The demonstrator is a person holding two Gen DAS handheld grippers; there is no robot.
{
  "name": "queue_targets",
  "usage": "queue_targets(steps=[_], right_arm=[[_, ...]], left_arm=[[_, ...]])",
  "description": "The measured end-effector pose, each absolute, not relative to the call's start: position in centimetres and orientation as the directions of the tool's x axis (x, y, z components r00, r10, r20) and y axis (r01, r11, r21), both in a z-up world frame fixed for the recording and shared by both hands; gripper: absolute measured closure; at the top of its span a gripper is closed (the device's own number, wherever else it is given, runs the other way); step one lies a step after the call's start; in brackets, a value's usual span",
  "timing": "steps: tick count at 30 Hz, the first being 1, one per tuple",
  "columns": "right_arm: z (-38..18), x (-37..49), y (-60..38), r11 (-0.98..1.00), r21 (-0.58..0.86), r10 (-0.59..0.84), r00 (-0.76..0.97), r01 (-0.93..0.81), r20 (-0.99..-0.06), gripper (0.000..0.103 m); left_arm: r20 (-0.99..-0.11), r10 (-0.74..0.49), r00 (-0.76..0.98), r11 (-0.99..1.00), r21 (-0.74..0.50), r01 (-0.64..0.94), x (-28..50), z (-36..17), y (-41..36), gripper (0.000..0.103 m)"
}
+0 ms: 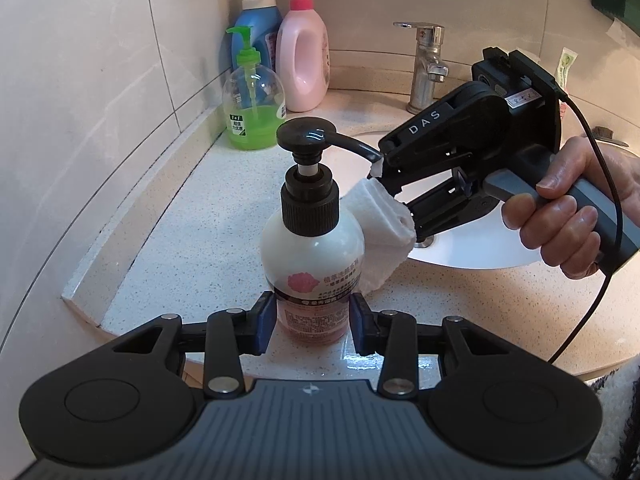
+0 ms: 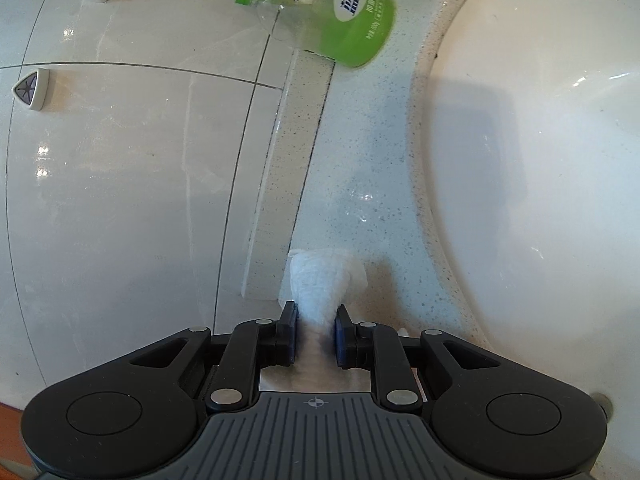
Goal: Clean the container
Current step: 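Wipe the bottle's neck and side with the right gripper while the left gripper holds it, then carry the white cloth with the right gripper to the tissues and release it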
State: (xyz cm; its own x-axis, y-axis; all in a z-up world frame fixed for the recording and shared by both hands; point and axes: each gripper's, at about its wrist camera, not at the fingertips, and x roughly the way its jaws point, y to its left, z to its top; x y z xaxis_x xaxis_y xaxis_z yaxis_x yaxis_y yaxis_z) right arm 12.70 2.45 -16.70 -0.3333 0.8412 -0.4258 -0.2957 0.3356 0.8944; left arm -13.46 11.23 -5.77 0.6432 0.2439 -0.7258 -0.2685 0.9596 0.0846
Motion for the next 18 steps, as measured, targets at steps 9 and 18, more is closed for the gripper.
queue_targets(steps=[9,18], right_arm=[[-16.2,11.8,0.7,0.356,0.879,0.835,-0.314,-0.317,-0.451,0.082],[-12.5,9.8,-1.3,0.352,0.79,0.798,-0.28,-0.502,-0.534,0.083]], left_arm=[[-0.734,0.263,0.626,0.951,0.09,-0.295,-13.6,-6.2,11.8,0.059],[-0.731,0.251,0.635,0.948,0.054,-0.313,-13.9,-6.2,12.4,0.058]])
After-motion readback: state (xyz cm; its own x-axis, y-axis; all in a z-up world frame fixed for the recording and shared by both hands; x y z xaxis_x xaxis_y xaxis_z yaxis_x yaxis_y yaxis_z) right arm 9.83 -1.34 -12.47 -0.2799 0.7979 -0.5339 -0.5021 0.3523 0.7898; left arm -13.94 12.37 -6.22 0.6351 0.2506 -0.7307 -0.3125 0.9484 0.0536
